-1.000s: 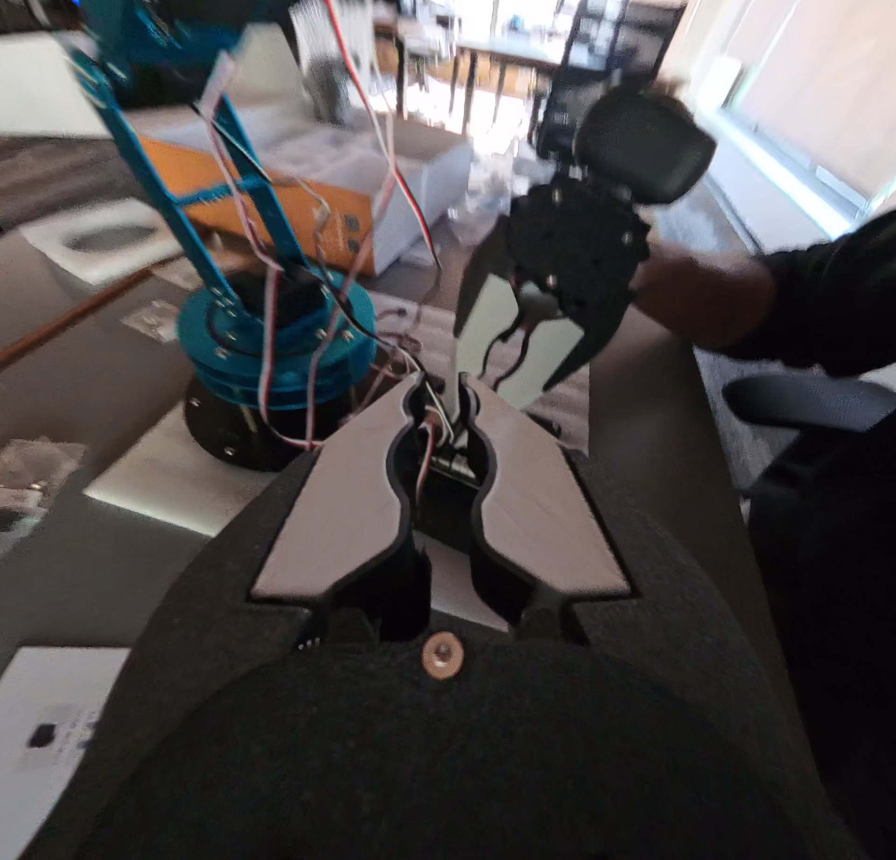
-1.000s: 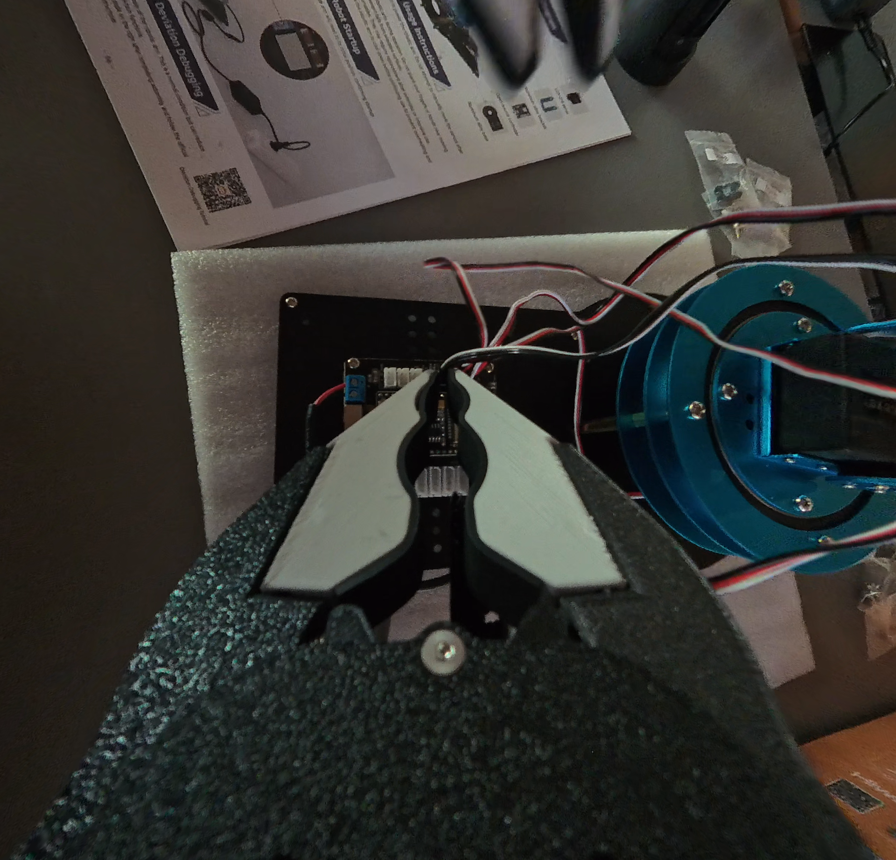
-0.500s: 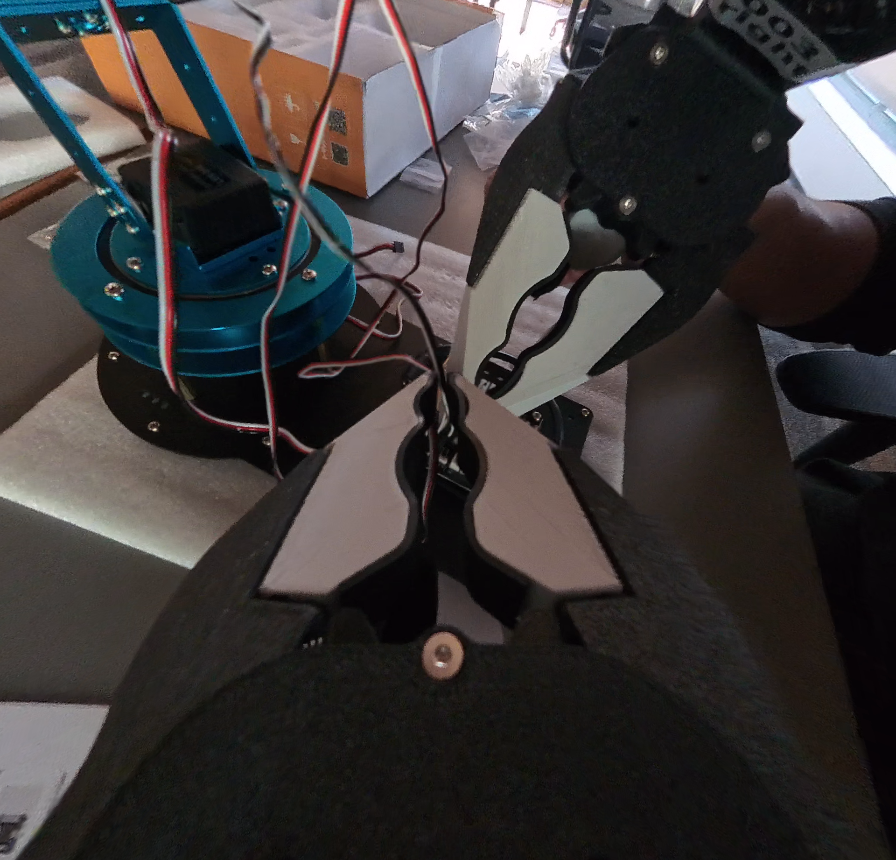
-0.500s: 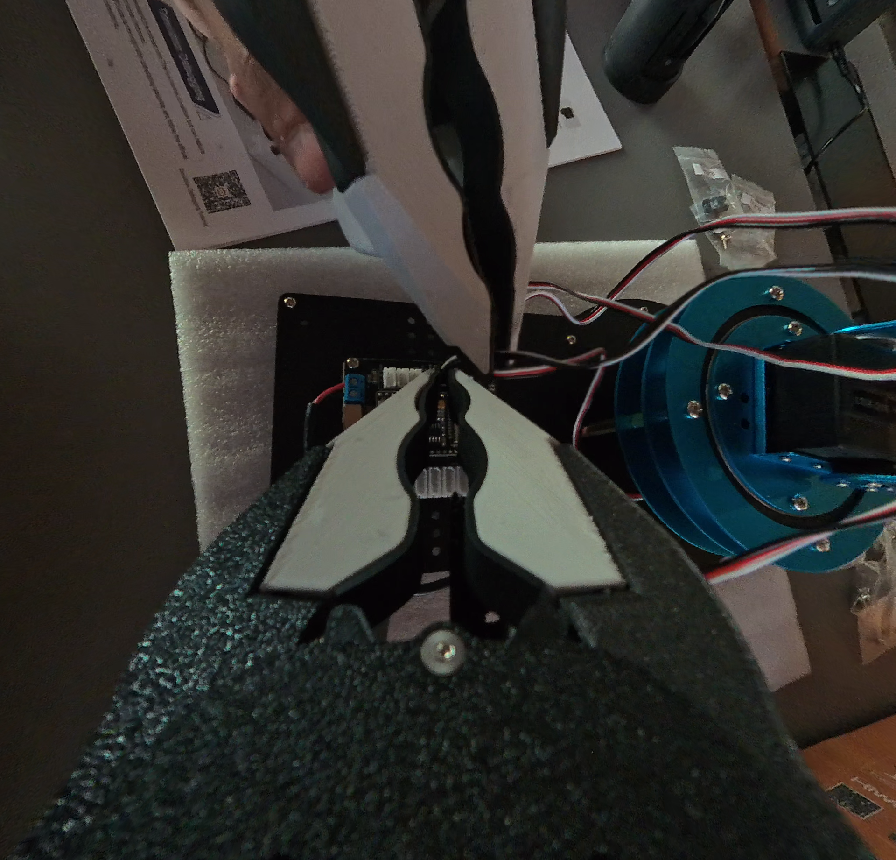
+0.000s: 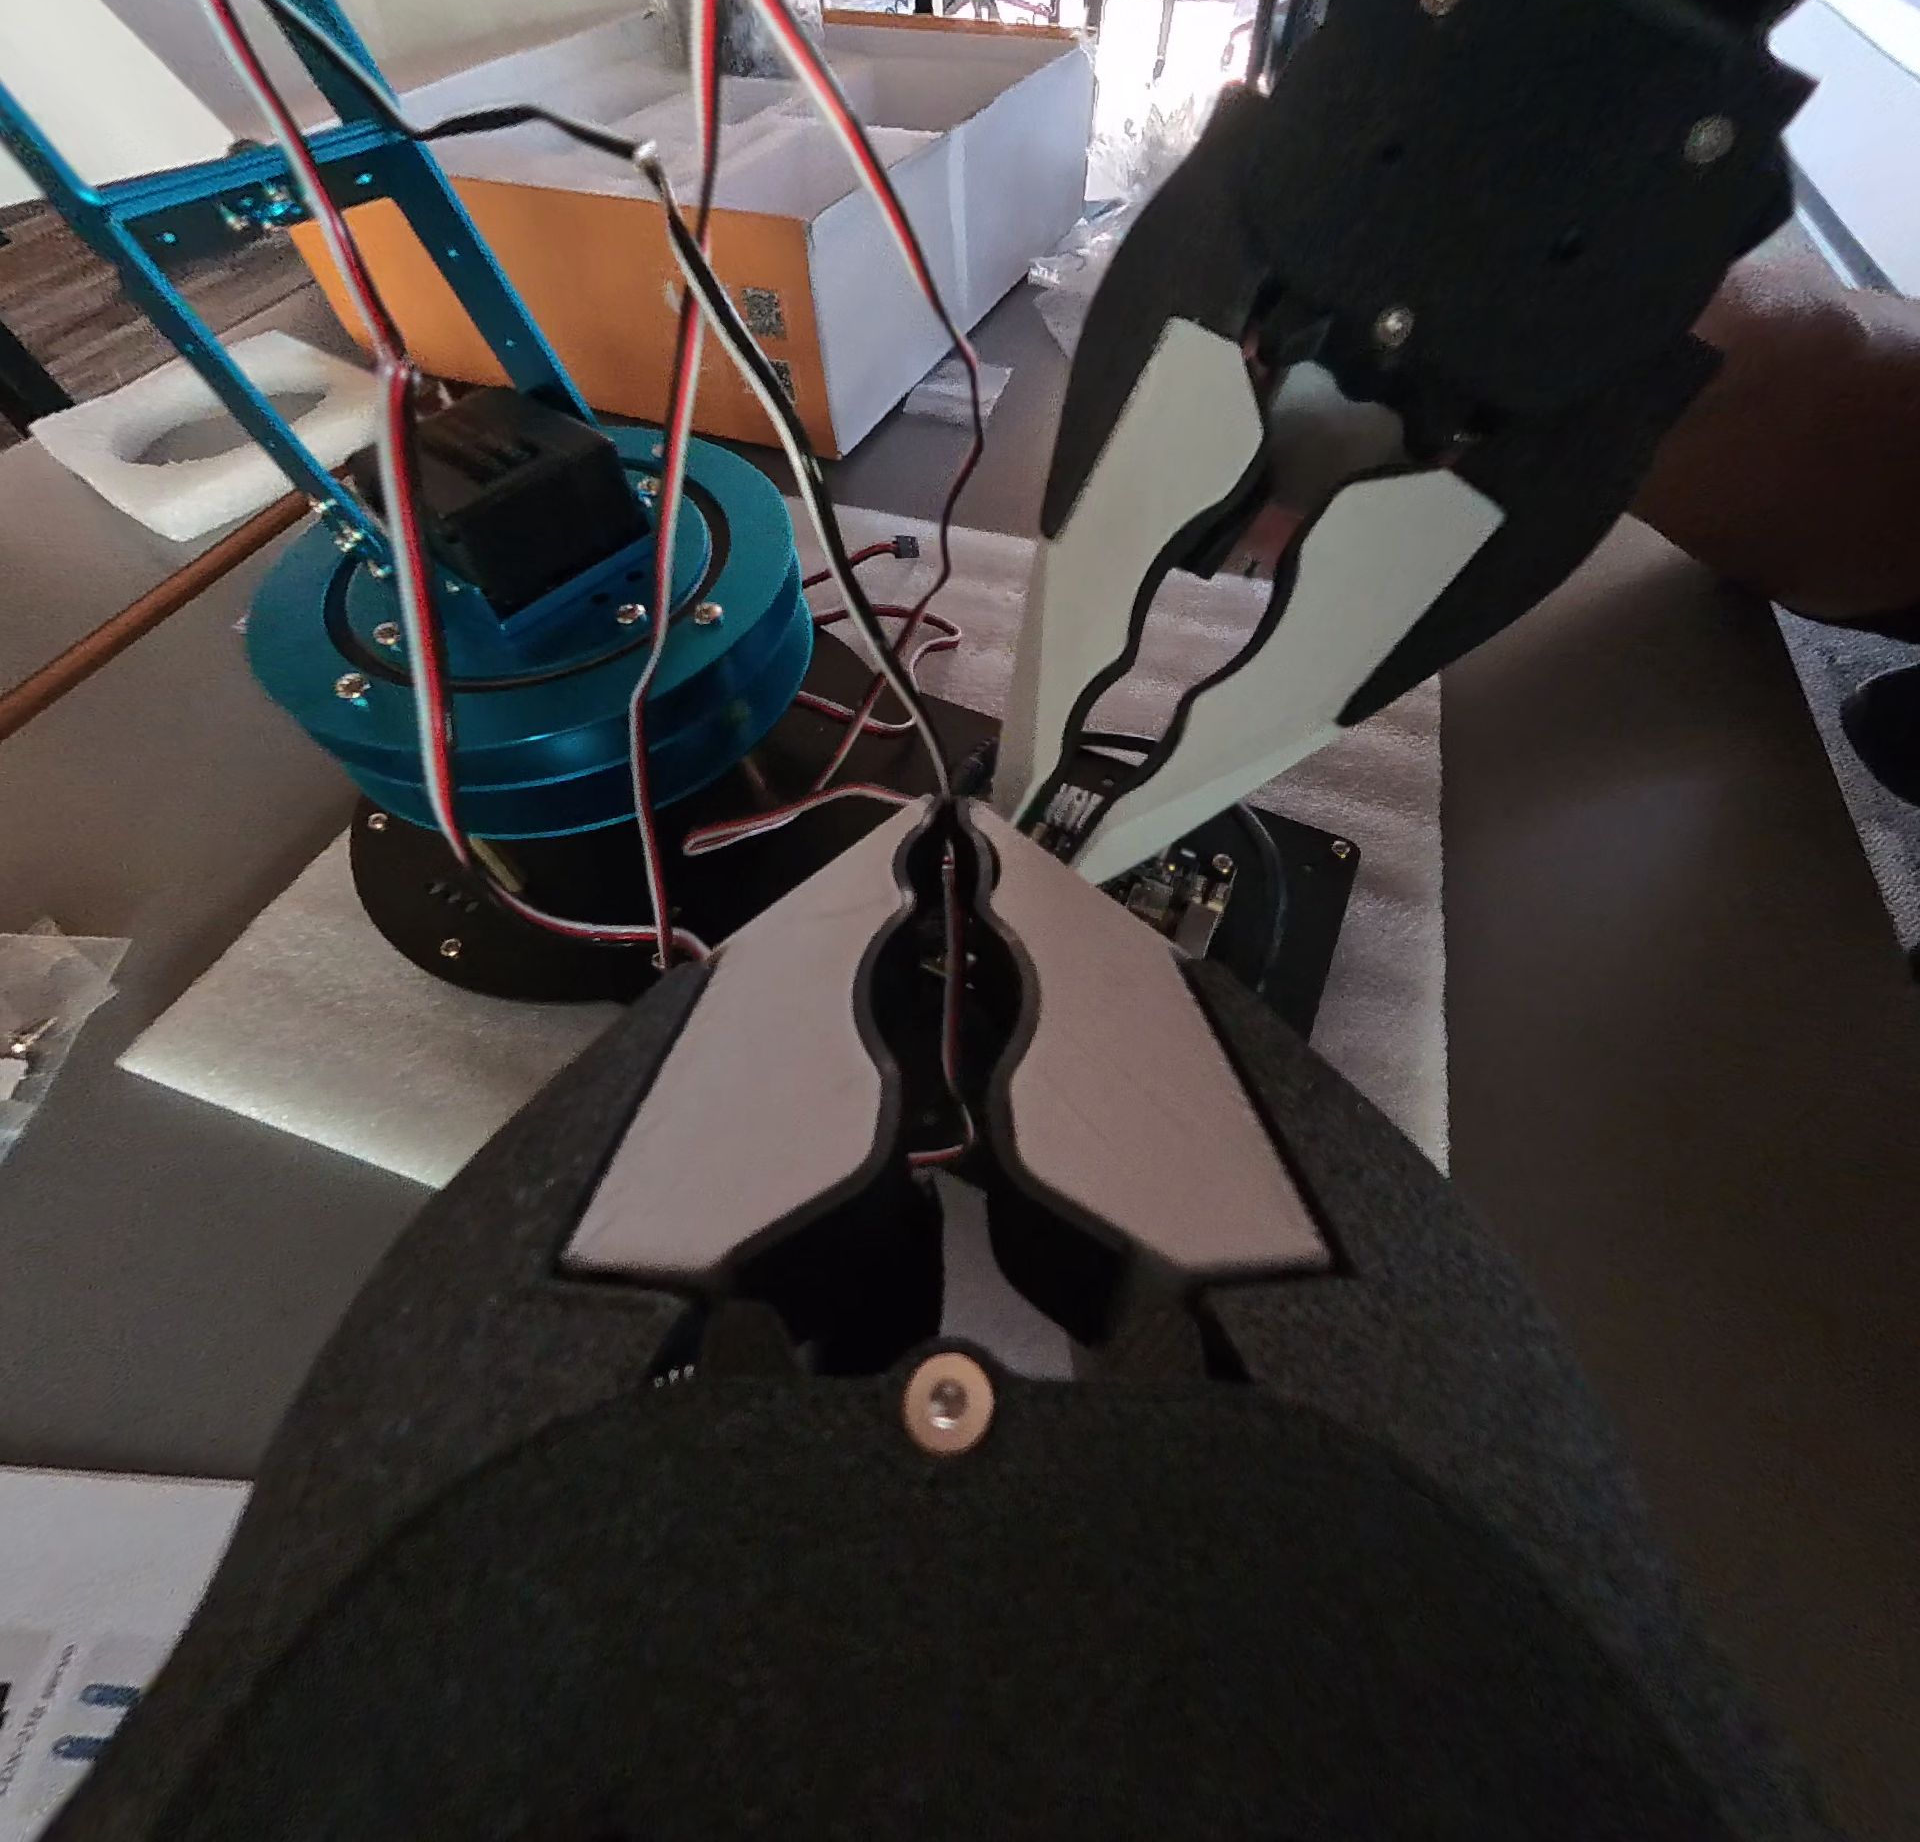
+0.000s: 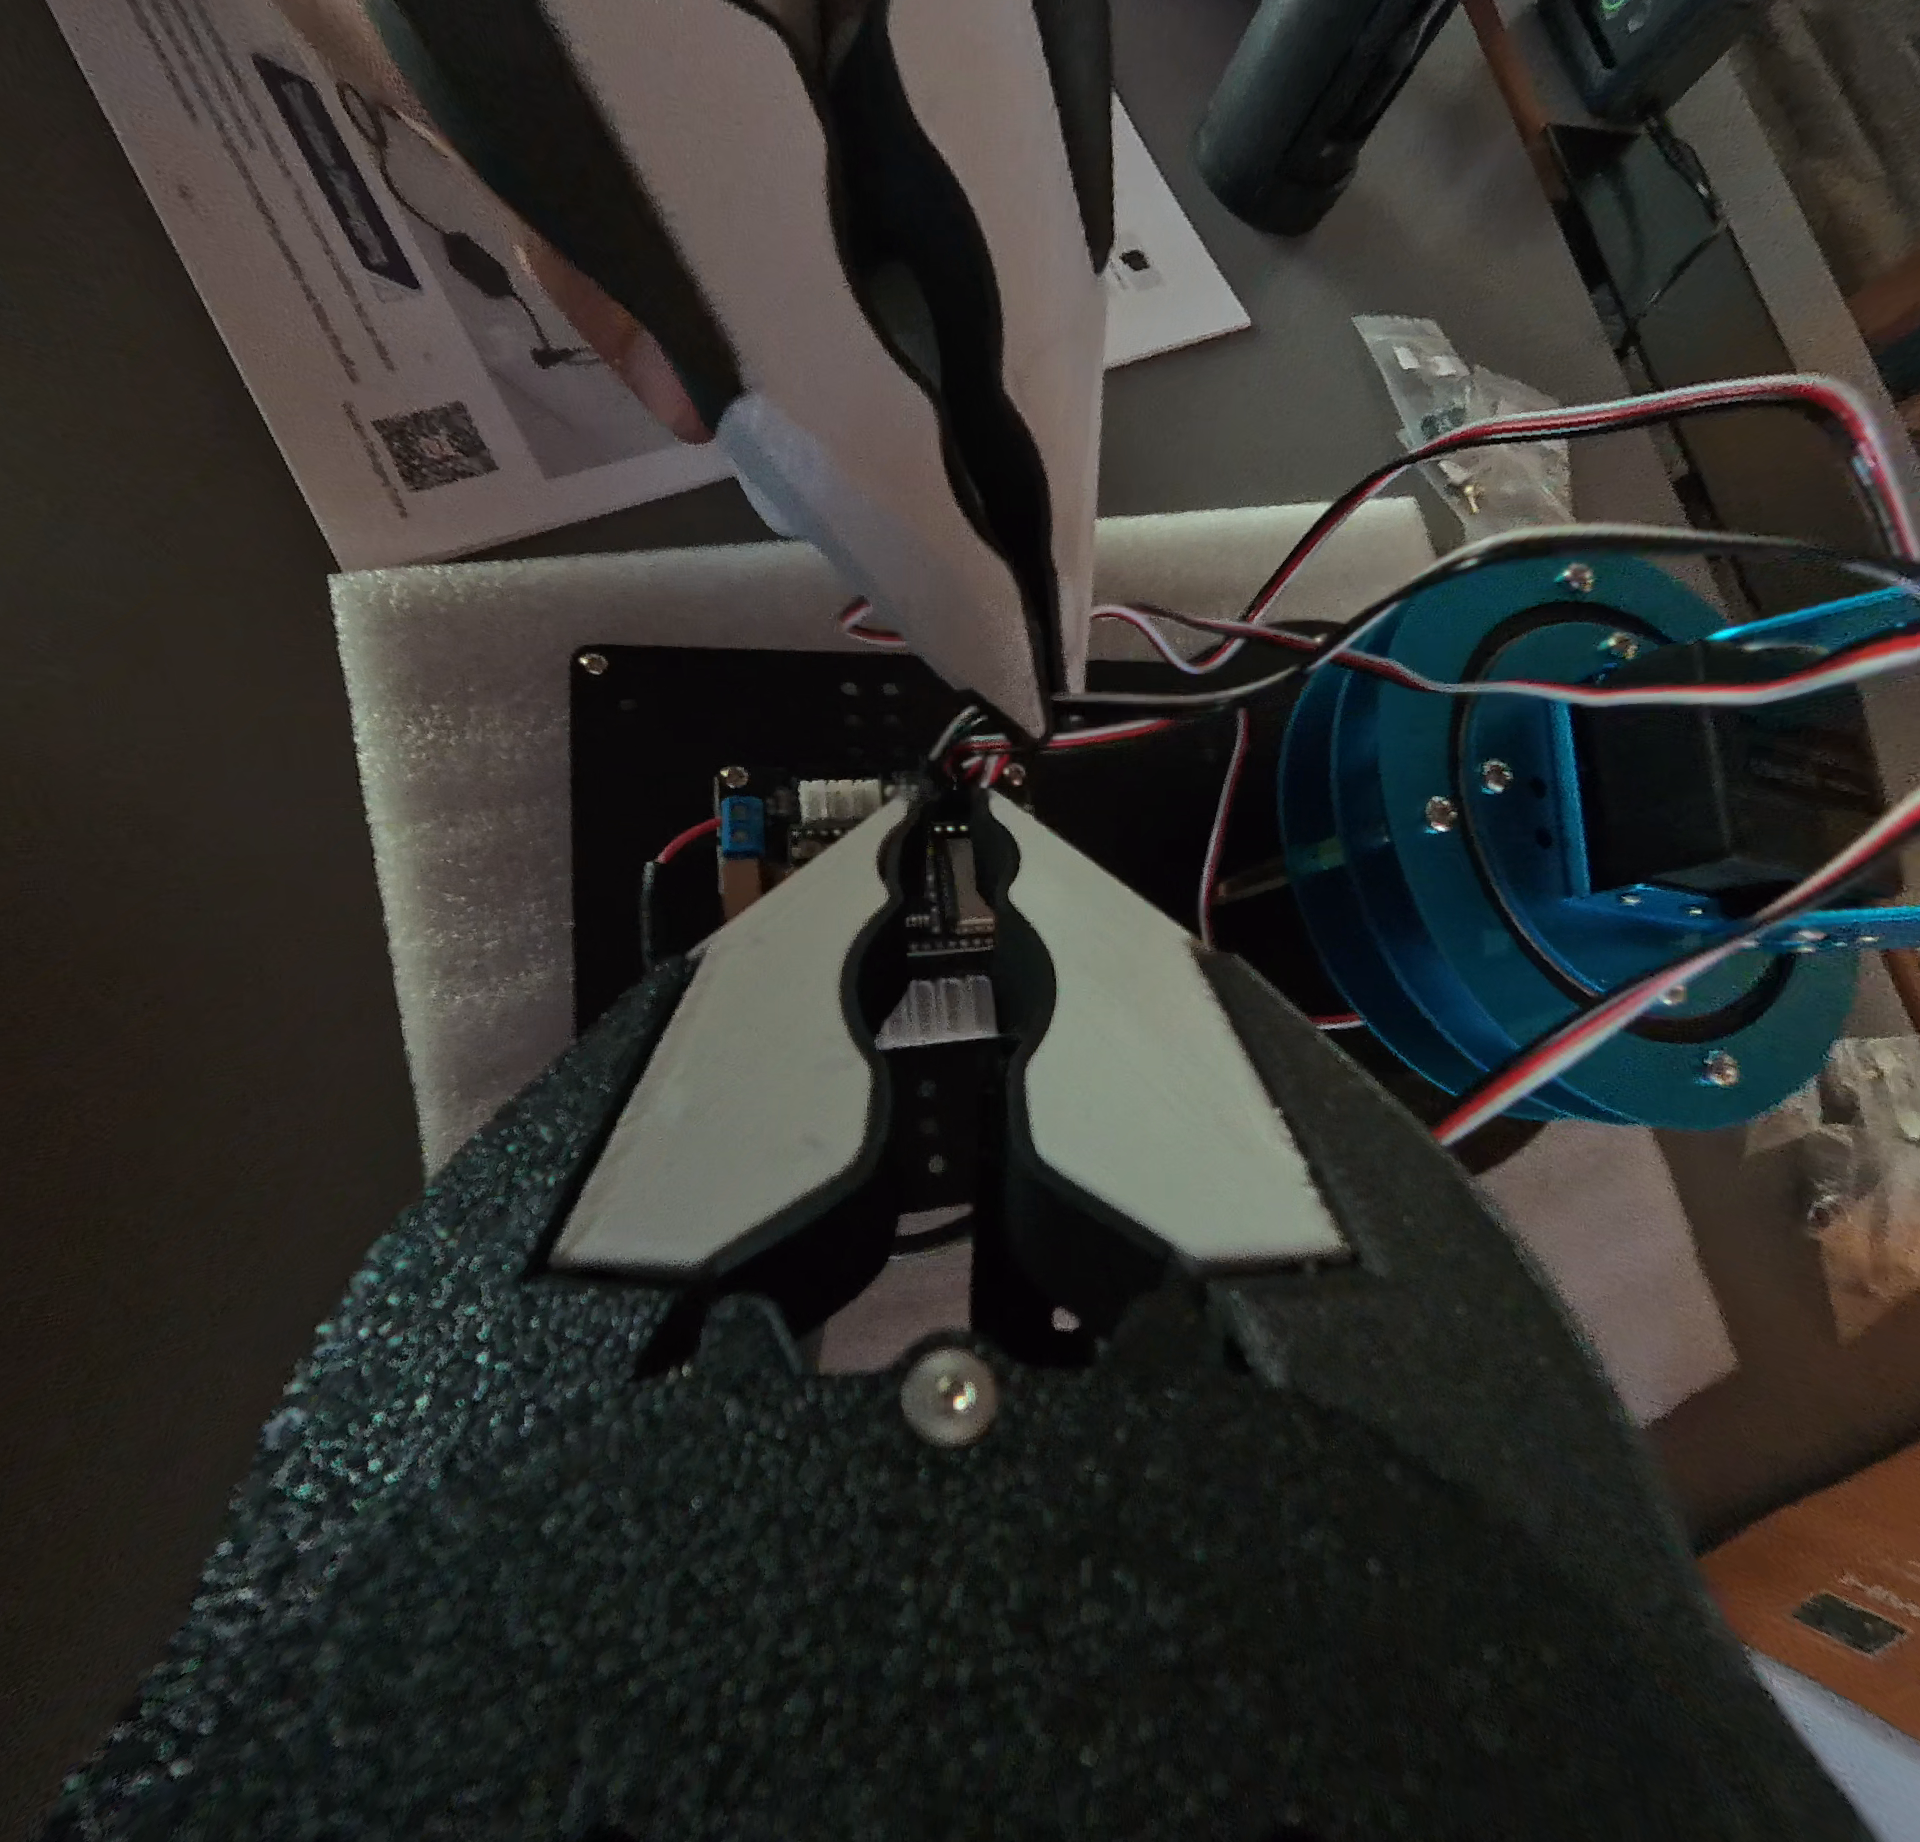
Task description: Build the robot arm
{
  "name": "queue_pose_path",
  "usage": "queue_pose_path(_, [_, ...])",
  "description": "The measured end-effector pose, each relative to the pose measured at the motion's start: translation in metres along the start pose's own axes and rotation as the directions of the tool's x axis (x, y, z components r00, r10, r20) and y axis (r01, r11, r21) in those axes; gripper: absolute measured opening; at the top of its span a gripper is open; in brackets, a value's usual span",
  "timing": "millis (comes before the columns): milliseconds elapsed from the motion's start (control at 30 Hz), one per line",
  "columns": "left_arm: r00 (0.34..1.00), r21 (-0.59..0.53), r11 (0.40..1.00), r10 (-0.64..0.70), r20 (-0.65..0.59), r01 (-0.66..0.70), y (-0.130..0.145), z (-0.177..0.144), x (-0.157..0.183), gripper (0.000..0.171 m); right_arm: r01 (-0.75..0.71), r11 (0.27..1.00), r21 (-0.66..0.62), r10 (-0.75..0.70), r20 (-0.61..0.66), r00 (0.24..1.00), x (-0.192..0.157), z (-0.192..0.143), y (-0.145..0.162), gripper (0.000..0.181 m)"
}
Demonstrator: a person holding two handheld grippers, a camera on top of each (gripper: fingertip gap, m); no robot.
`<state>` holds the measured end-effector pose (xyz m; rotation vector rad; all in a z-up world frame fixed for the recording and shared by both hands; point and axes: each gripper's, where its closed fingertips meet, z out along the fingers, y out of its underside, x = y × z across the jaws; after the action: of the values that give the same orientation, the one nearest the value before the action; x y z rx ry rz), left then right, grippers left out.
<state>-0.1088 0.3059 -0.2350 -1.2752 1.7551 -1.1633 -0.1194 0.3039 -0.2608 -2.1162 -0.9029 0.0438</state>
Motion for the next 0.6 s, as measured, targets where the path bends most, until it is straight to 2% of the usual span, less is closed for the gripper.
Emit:
queue_pose_path(100, [1.0,0.004,1.0,-0.016,-0.002,0.016,0.0004,0.0002,-0.0011,0.0,-0.032,0.999,0.028,0.032,0.019,0.999,-0.0044,-0.001,-0.0062,0.007])
queue_pose_path(467, [1.0,0.001,1.0,-0.018,0.007,0.018,0.0001,0.002,-0.0002,0.0,-0.082,0.997,0.011,0.082,-0.037,0.996,-0.0022,0.0038,-0.0043,0.0])
queue_pose_path(600, [1.0,0.003,1.0,-0.026,0.005,0.026,0.0,0.0021,0.0003,0.0,-0.158,0.987,0.036,0.159,-0.019,0.987,-0.0038,0.0043,-0.0059,0.003])
